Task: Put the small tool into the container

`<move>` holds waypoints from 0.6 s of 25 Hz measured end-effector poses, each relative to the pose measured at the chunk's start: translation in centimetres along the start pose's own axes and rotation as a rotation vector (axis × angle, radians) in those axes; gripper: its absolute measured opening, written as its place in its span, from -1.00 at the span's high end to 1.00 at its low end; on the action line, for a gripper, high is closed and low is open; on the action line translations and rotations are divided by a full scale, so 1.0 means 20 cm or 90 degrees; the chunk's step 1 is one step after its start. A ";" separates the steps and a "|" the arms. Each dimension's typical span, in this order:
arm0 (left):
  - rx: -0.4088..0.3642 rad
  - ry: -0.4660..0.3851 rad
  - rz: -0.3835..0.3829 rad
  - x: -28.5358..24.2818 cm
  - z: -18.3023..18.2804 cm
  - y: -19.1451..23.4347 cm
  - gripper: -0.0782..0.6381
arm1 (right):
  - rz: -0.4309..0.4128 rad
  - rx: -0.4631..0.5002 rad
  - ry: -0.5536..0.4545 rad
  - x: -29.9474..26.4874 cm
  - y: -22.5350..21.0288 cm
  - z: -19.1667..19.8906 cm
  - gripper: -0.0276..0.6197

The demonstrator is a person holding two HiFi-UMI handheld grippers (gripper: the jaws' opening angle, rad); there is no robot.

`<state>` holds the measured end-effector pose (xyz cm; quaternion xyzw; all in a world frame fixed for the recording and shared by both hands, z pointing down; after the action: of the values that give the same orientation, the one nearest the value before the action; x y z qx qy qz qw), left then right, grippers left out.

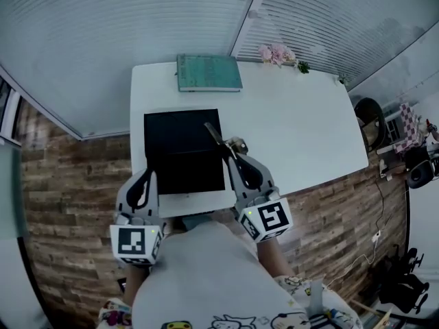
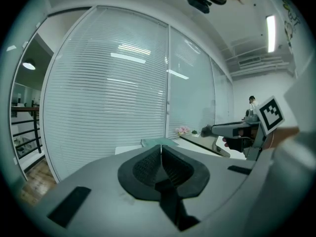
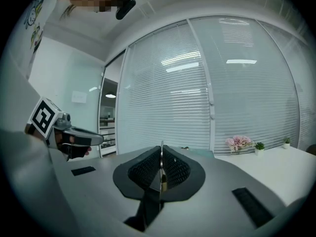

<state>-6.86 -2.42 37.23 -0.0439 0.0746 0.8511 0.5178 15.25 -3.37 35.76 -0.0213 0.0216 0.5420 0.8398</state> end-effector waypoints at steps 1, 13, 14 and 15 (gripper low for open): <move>-0.003 -0.005 -0.005 0.00 -0.01 0.00 0.76 | -0.006 0.001 -0.002 0.00 0.00 0.00 0.88; -0.005 -0.002 -0.046 -0.08 -0.03 0.12 0.76 | -0.056 -0.005 0.012 -0.21 -0.01 0.01 0.88; -0.005 -0.002 -0.044 -0.09 -0.04 0.14 0.76 | -0.056 -0.006 0.014 -0.22 0.00 0.01 0.88; -0.005 -0.001 -0.041 -0.10 -0.04 0.16 0.76 | -0.054 -0.006 0.015 -0.23 0.00 0.01 0.88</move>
<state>-8.76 -5.74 37.02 -0.0473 0.0695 0.8343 0.5448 13.32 -7.54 36.16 -0.0330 0.0282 0.5057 0.8616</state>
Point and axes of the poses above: the fingertips, and each gripper's own axes: x backward along the fingers, y to its left, z out of its underside, the point moved 4 cm from there along x, backward along the fingers, and after that the axes turned 5 degrees about -y, right-handed, at the moved point
